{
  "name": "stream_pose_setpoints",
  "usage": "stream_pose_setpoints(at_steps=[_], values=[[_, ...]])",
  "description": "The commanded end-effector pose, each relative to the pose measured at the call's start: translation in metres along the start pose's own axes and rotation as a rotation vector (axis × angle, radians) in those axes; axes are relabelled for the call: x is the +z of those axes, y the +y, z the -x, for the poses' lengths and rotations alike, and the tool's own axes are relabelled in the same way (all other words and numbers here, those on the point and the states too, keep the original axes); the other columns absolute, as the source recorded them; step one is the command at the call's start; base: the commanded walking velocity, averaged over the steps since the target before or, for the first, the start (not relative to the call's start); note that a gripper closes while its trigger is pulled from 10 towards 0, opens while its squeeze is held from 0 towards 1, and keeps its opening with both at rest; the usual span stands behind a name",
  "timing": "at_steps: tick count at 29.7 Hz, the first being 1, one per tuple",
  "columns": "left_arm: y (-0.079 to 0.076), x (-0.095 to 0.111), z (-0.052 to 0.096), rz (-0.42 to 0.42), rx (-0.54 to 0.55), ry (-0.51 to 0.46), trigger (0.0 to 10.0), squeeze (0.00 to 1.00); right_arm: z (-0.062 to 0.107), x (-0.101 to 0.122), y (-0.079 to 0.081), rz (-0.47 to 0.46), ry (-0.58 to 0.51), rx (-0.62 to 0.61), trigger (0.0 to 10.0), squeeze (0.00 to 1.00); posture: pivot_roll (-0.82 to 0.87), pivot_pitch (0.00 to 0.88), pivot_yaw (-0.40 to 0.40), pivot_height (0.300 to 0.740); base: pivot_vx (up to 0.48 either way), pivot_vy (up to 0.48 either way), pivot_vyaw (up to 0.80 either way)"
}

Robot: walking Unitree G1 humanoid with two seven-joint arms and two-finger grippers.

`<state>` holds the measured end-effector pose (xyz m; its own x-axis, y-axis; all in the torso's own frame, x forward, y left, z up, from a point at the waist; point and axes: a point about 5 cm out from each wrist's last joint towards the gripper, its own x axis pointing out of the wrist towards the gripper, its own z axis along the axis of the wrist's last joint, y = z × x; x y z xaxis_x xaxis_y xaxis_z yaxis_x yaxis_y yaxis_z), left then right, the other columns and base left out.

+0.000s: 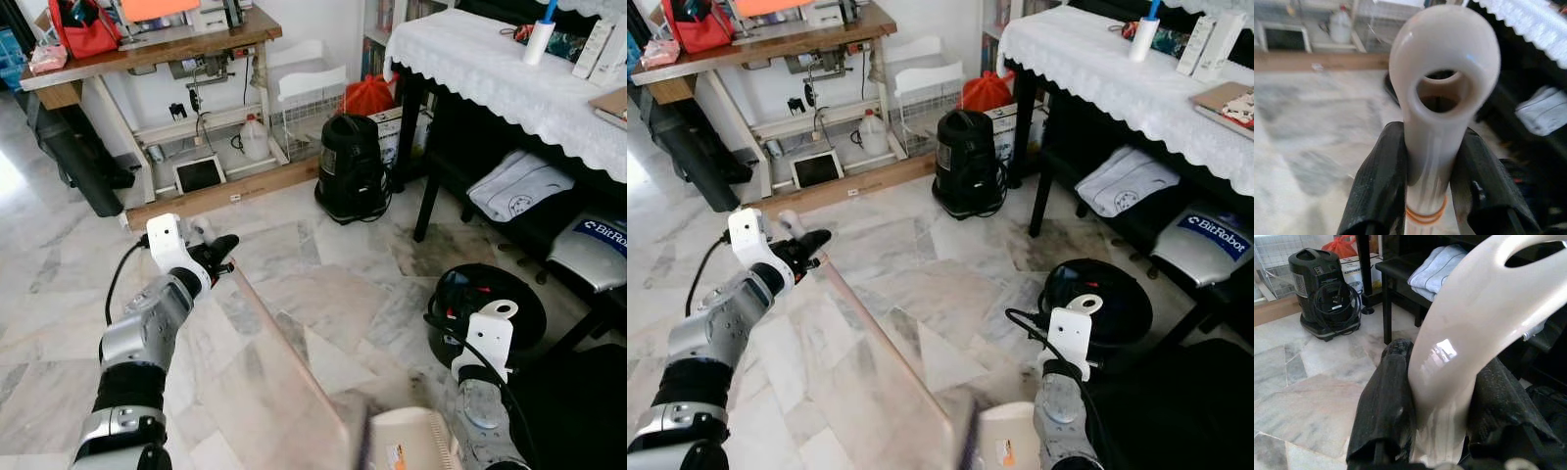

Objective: Sweep floor

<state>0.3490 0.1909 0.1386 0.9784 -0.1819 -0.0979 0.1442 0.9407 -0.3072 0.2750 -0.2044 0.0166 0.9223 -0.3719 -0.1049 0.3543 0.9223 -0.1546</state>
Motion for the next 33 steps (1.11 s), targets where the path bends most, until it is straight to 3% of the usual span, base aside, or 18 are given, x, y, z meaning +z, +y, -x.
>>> stream_pose_setpoints(at_steps=[1,6,13,16,17,18,19,24,28,33], values=[[0.004,0.006,0.006,-0.157,0.005,-0.029,10.0,0.00,0.010,-0.014,0.008,-0.045,0.083,-0.002,10.0,0.00,-0.03,0.035,0.078,0.740,0.000,0.000,0.00],[0.004,-0.014,0.013,-0.397,-0.036,0.042,10.0,0.00,0.010,-0.012,0.007,-0.047,0.069,-0.011,10.0,0.00,-0.03,0.040,0.080,0.740,0.000,0.000,0.00],[0.004,-0.041,0.017,-0.436,-0.088,0.179,10.0,0.00,0.010,-0.012,0.007,-0.050,0.065,-0.016,10.0,0.00,-0.03,0.043,0.083,0.740,0.000,0.000,0.00],[0.005,-0.048,0.018,-0.401,-0.092,0.221,10.0,0.00,0.010,-0.012,0.007,-0.050,0.065,-0.018,10.0,0.00,-0.03,0.045,0.084,0.740,0.000,0.000,0.00],[0.005,-0.055,0.017,-0.336,-0.088,0.254,10.0,0.00,0.010,-0.012,0.007,-0.051,0.065,-0.020,10.0,0.00,-0.03,0.048,0.086,0.740,0.000,0.000,0.00],[0.005,-0.055,0.017,-0.336,-0.088,0.254,10.0,0.00,0.010,-0.012,0.007,-0.051,0.065,-0.020,10.0,0.00,-0.03,0.048,0.086,0.740,0.000,0.000,0.00],[0.004,-0.059,0.016,-0.269,-0.085,0.272,10.0,0.00,0.010,-0.012,0.007,-0.051,0.065,-0.022,10.0,0.00,-0.03,0.049,0.086,0.740,0.000,0.000,0.00],[-0.003,-0.068,0.010,-0.109,-0.087,0.318,10.0,0.00,0.011,-0.013,0.005,-0.050,0.067,-0.028,10.0,0.00,-0.05,0.058,0.089,0.740,0.000,0.000,0.00],[-0.009,-0.070,0.004,-0.019,-0.093,0.329,10.0,0.00,0.011,-0.014,0.001,-0.050,0.064,-0.039,10.0,0.00,-0.06,0.066,0.093,0.740,0.000,0.000,0.00],[-0.019,-0.082,-0.002,0.078,-0.105,0.417,10.0,0.00,0.014,-0.017,-0.005,-0.048,0.067,-0.063,10.0,0.00,-0.08,0.076,0.097,0.740,0.000,0.000,0.00]])
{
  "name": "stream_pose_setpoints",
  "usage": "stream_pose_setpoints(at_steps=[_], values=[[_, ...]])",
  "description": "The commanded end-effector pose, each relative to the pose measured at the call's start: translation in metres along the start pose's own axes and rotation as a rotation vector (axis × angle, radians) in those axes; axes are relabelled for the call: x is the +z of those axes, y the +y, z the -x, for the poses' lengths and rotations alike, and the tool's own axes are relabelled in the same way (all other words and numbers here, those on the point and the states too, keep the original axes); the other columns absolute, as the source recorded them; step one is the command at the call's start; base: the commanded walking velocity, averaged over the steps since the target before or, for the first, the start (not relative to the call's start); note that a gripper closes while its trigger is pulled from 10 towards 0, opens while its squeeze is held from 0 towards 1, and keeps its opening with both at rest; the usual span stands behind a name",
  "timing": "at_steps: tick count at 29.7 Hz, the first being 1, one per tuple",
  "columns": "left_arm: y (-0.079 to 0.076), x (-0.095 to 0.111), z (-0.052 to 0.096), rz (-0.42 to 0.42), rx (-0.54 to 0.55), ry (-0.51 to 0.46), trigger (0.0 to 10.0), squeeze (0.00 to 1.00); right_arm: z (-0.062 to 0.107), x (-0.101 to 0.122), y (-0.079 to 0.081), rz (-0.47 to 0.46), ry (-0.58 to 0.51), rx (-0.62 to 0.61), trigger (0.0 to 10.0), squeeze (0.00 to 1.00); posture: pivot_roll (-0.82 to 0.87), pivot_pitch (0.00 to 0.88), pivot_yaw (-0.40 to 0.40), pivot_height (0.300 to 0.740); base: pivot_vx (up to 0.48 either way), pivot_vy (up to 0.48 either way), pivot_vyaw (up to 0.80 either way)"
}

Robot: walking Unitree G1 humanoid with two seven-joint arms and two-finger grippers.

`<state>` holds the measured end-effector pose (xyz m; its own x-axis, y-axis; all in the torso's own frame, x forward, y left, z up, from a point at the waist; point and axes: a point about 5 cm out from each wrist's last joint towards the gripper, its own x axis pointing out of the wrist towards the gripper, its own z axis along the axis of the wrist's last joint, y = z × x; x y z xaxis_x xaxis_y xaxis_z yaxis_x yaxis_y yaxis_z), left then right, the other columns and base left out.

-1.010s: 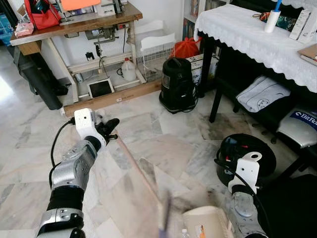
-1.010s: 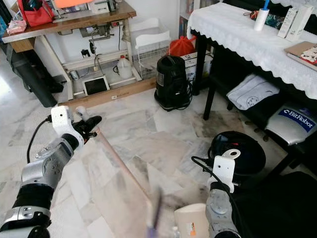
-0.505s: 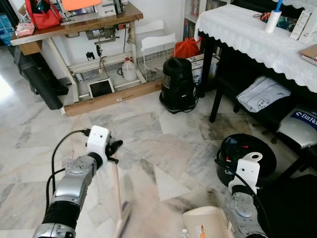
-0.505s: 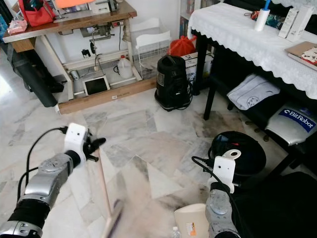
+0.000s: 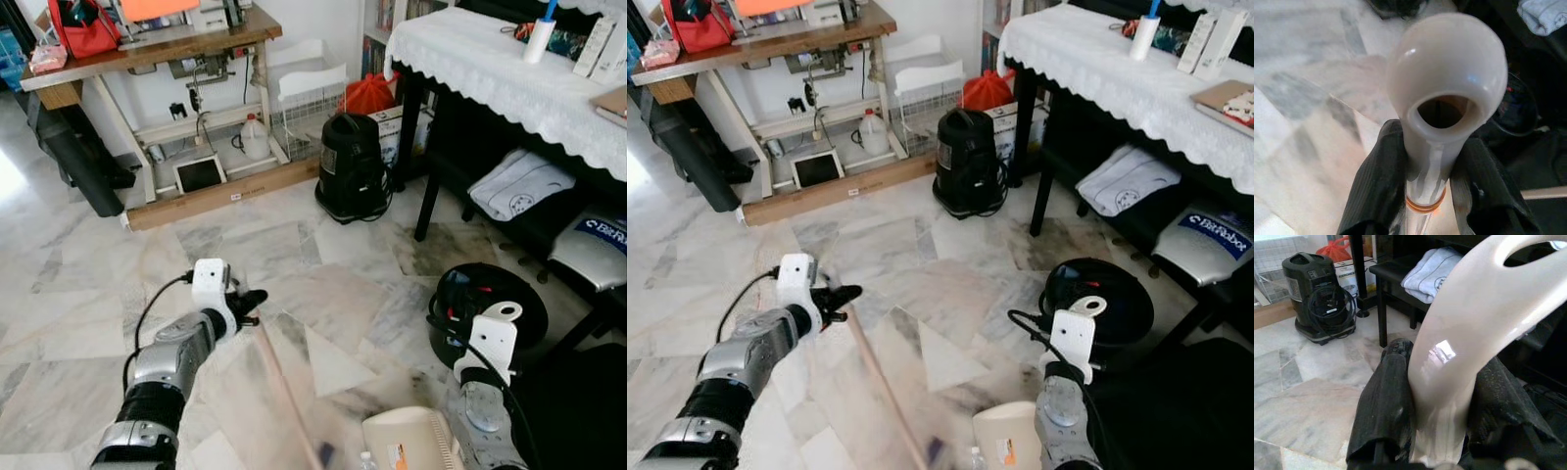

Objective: Sweep floor

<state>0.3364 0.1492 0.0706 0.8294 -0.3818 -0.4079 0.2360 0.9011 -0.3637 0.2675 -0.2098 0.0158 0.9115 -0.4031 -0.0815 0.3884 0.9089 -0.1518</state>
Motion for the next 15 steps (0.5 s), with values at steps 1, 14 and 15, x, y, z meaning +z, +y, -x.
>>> stream_pose_setpoints(at_steps=[1,14,15], values=[[-0.001,-0.003,-0.003,0.064,-0.009,0.031,10.0,0.00,0.010,-0.015,0.002,-0.040,0.086,-0.030,10.0,0.00,-0.08,0.076,0.097,0.740,0.000,0.000,0.00],[-0.014,0.017,-0.016,0.442,-0.074,-0.037,10.0,0.00,0.008,-0.013,-0.006,-0.044,0.076,-0.056,10.0,0.00,-0.11,0.076,0.094,0.740,0.000,0.000,0.00],[-0.012,0.020,-0.015,0.447,-0.075,-0.053,10.0,0.00,0.008,-0.012,-0.006,-0.043,0.075,-0.056,10.0,0.00,-0.10,0.072,0.093,0.740,0.000,0.000,0.00]])
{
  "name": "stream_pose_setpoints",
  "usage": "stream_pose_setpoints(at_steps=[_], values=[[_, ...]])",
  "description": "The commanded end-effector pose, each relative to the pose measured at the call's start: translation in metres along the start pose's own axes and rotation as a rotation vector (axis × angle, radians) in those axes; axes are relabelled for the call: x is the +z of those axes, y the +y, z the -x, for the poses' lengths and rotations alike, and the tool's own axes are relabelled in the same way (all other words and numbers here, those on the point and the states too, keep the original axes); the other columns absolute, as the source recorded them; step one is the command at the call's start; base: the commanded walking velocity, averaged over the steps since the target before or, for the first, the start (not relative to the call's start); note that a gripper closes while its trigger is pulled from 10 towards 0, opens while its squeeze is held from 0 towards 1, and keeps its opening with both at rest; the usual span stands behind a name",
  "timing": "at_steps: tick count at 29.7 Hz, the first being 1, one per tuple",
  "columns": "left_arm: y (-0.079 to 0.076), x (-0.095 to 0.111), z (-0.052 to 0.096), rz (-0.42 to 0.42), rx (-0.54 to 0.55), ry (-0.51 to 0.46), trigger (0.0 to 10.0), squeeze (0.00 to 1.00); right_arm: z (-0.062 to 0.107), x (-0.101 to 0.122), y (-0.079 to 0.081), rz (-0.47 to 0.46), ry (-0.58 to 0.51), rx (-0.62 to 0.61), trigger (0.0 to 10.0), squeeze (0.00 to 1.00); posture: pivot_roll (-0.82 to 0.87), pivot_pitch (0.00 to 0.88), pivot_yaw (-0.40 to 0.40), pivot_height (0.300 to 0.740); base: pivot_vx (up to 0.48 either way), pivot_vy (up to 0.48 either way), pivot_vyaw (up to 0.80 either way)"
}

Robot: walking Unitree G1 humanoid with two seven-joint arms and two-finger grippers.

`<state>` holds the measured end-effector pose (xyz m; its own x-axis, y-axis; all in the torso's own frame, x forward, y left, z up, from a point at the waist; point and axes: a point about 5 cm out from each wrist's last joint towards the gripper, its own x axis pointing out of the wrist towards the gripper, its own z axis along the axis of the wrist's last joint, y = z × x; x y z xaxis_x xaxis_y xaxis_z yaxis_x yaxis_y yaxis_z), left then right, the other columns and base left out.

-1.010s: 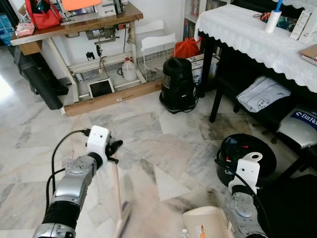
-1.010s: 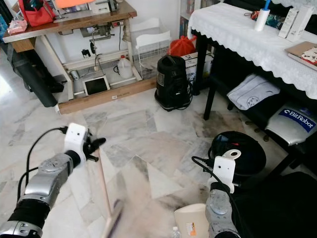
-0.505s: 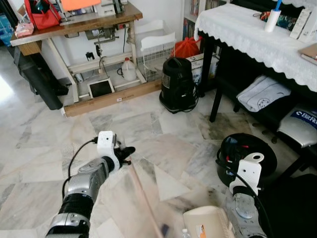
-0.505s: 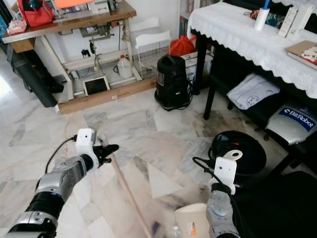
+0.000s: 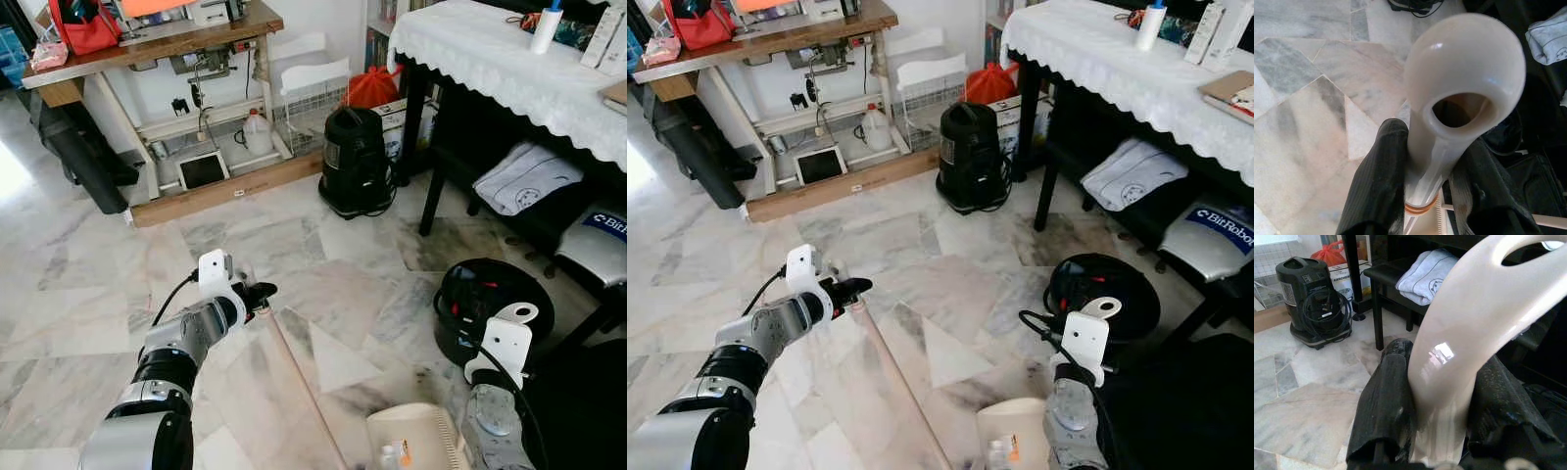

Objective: Sweep floor

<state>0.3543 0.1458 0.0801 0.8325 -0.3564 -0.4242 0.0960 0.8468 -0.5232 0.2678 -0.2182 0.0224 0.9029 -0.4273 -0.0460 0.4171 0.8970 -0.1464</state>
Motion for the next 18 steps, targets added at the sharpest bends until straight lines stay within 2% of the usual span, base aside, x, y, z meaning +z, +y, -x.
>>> stream_pose_setpoints(at_steps=[1,6,9,10,11,13,14,15,18], values=[[-0.011,0.002,-0.003,0.230,-0.110,-0.041,10.0,0.00,0.011,-0.018,0.002,-0.034,0.107,-0.027,10.0,0.00,-0.10,0.072,0.093,0.740,0.000,0.000,0.00],[-0.004,0.012,0.000,0.209,-0.080,-0.084,10.0,0.00,0.010,-0.017,0.001,-0.035,0.104,-0.028,10.0,0.00,-0.10,0.068,0.093,0.740,0.000,0.000,0.00],[0.000,0.019,0.001,0.125,-0.042,-0.138,10.0,0.00,0.010,-0.016,0.001,-0.036,0.102,-0.031,10.0,0.00,-0.10,0.063,0.092,0.740,0.000,0.000,0.00],[0.001,0.028,0.004,0.062,-0.026,-0.200,10.0,0.00,0.009,-0.015,0.000,-0.037,0.098,-0.032,10.0,0.00,-0.10,0.061,0.092,0.740,0.000,0.000,0.00],[0.001,0.030,0.005,0.046,-0.023,-0.214,10.0,0.00,0.009,-0.015,0.000,-0.037,0.097,-0.032,10.0,0.00,-0.10,0.061,0.092,0.740,0.000,0.000,0.00],[-0.002,0.045,0.012,-0.099,-0.019,-0.315,10.0,0.00,0.007,-0.014,-0.001,-0.037,0.089,-0.037,10.0,0.00,-0.10,0.052,0.090,0.740,0.000,0.000,0.00],[-0.002,0.045,0.012,-0.099,-0.019,-0.315,10.0,0.00,0.007,-0.014,-0.001,-0.037,0.089,-0.037,10.0,0.00,-0.10,0.052,0.090,0.740,0.000,0.000,0.00],[-0.003,0.051,0.017,-0.185,-0.012,-0.368,10.0,0.00,0.006,-0.012,-0.002,-0.037,0.083,-0.040,10.0,0.00,-0.09,0.048,0.088,0.740,0.000,0.000,0.00],[-0.003,0.059,0.026,-0.327,0.010,-0.451,10.0,0.00,0.002,-0.009,-0.001,-0.038,0.075,-0.038,10.0,0.00,-0.08,0.035,0.084,0.740,0.000,0.000,0.00]])
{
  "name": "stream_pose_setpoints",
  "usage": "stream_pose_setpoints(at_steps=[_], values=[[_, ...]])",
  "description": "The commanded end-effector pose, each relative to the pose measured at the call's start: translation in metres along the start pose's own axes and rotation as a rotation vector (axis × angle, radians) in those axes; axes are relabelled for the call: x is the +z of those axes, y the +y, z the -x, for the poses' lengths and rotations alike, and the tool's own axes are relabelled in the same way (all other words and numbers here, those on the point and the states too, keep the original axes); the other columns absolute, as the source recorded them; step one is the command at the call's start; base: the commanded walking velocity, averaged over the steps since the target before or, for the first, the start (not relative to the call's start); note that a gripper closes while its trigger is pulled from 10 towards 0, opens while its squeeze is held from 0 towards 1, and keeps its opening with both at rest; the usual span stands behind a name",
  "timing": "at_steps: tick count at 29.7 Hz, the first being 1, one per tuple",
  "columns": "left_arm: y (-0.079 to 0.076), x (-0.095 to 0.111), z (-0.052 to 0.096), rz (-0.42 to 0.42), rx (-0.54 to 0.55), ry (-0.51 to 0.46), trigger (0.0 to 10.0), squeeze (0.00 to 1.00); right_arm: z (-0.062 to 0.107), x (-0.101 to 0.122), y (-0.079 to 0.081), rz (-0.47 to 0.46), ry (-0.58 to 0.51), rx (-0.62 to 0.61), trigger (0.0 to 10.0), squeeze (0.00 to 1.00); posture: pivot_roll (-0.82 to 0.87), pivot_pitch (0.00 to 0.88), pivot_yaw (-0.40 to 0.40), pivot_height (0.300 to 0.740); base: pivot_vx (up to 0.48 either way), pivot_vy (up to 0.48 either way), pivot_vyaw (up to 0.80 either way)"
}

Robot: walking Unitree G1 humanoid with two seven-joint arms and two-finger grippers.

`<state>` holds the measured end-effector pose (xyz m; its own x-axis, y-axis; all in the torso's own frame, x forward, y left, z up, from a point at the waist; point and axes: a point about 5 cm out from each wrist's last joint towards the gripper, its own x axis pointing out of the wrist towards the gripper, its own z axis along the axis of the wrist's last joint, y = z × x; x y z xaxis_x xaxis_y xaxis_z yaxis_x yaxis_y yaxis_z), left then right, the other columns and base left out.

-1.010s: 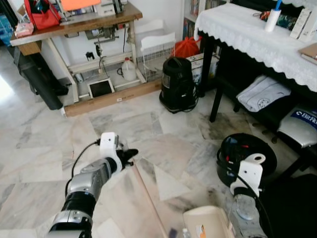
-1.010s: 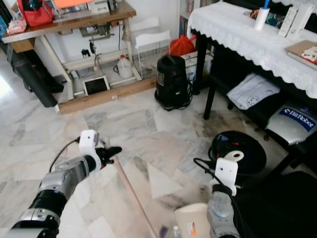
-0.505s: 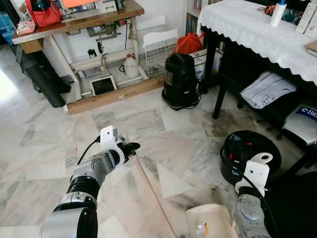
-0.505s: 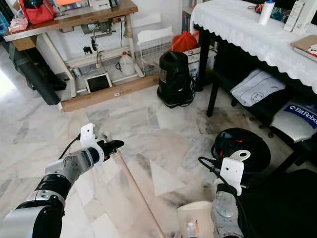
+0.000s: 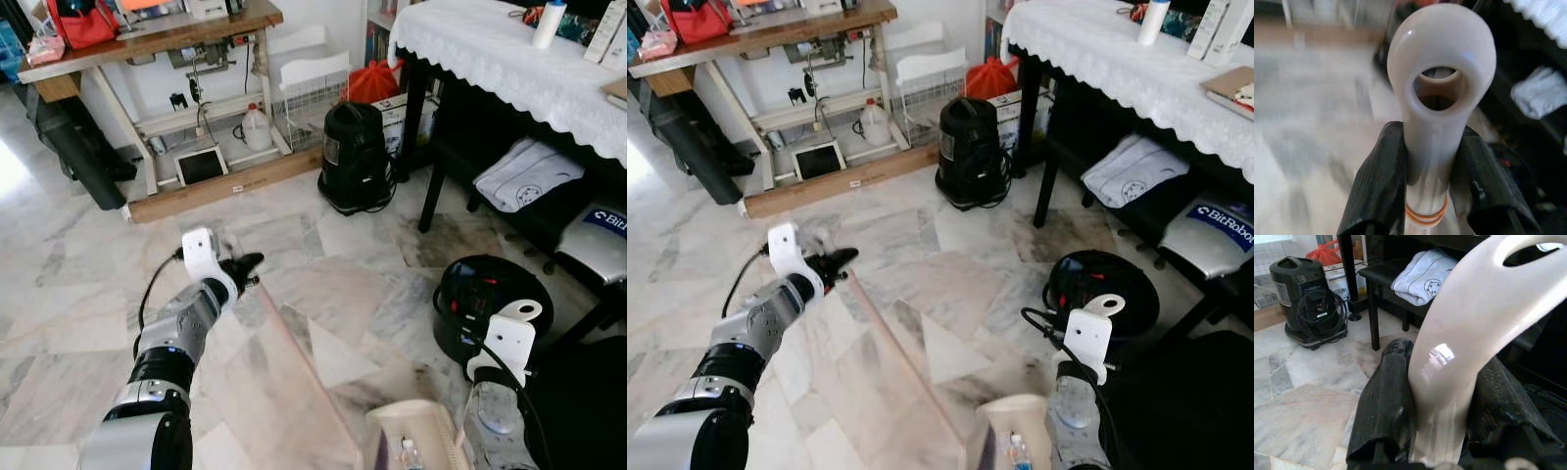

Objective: Sweep floor

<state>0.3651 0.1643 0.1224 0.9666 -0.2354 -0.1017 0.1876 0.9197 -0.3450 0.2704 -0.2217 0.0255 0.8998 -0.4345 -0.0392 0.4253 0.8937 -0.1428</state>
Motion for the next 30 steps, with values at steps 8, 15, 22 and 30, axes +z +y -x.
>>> stream_pose_setpoints(at_steps=[8,15,22,30], values=[[0.005,0.021,0.013,-0.246,0.024,-0.180,10.0,0.00,-0.006,0.003,0.003,-0.048,0.022,-0.047,10.0,0.00,-0.08,0.000,0.082,0.740,0.000,0.000,0.00],[0.007,0.016,0.019,-0.317,0.037,-0.203,10.0,0.00,-0.017,0.017,-0.002,-0.132,-0.009,-0.115,10.0,0.00,-0.08,0.000,0.085,0.740,0.000,0.000,0.00],[0.008,0.004,0.023,-0.337,0.028,-0.138,10.0,0.00,-0.022,0.019,-0.005,-0.244,0.009,-0.172,10.0,0.00,-0.07,0.000,0.090,0.740,0.000,0.000,0.00],[0.007,-0.001,0.024,-0.279,0.024,-0.106,10.0,0.00,-0.019,0.016,-0.005,-0.284,0.015,-0.175,10.0,0.00,-0.06,0.000,0.093,0.740,0.000,0.000,0.00]])
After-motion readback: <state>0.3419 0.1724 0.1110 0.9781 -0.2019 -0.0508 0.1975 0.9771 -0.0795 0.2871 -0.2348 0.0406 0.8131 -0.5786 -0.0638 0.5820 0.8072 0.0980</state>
